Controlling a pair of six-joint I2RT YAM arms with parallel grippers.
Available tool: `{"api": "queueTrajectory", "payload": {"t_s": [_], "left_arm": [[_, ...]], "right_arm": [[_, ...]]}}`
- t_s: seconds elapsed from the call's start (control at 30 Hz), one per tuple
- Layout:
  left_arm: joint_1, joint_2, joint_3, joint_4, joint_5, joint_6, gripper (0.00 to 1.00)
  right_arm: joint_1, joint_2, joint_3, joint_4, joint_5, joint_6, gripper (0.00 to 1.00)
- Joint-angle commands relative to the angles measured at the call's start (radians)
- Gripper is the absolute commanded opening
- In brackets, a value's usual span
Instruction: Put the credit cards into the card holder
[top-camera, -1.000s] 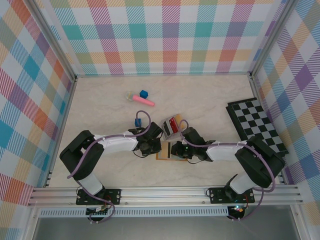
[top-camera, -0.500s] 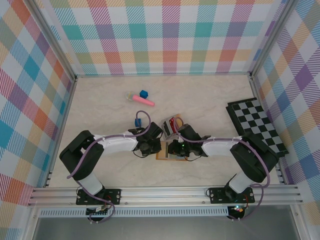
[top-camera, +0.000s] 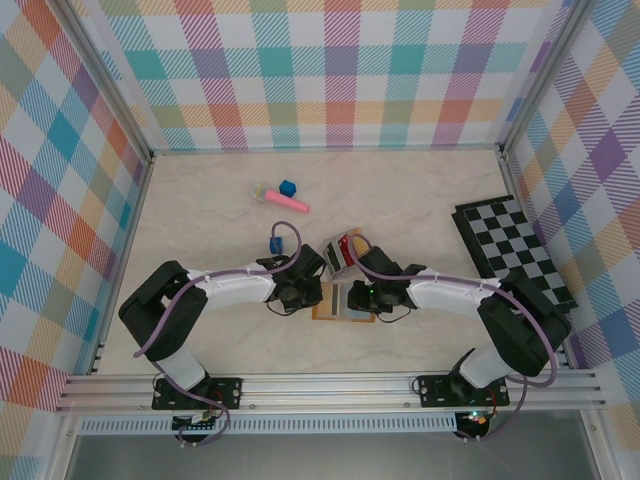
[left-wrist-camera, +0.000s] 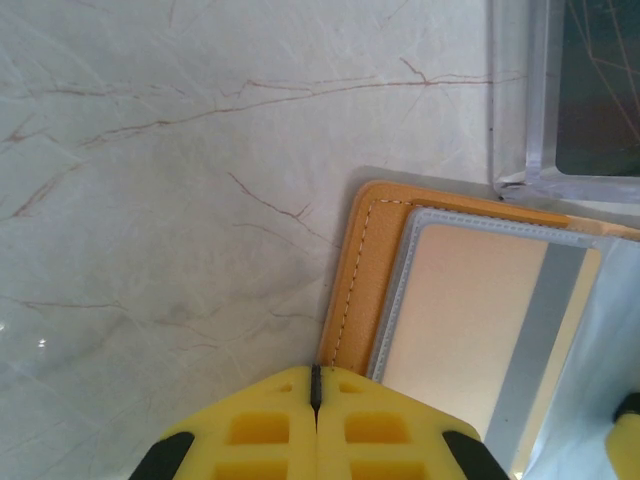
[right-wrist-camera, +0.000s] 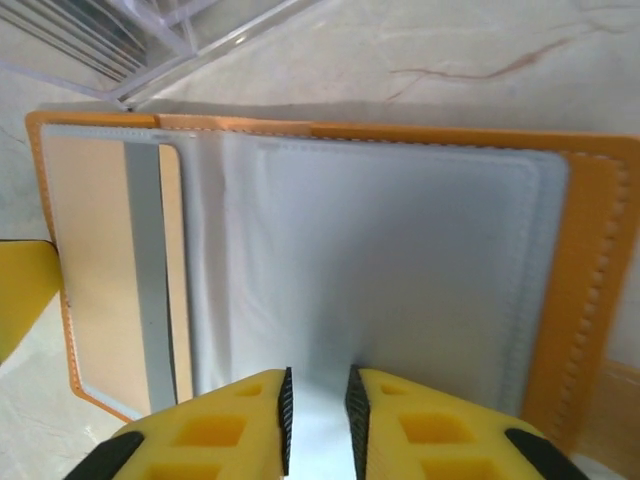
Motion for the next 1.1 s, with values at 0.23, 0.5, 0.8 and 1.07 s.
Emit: {"api": "queueTrajectory", "payload": {"t_s": [0.23, 0.5, 0.8, 1.07], "left_arm": [[-0.028, -0.078, -0.054, -0.058, 0.007, -0.014, 0.11], [0.029, -0.216, -0.064, -0.093, -0.049, -0.015, 0.24], [0.182, -0.263, -0.117, -0.011, 0.050, 0.001, 0.33], [0.247, -0.282, -0.153, 0.011, 0.078, -0.005, 0.35]], "right_arm": [[-0.021, -0.048, 0.274, -0.382, 0.219, -0.181, 0.55], [-0.005, 0.105, 0.513, -0.457, 0.228, -0.286, 0.54], [0.049, 0.361, 0.795, -0.562, 0.368, -0.327, 0.50], [0.064, 0.488, 0.917, -0.629, 0.458, -0.337, 0.49]]}}
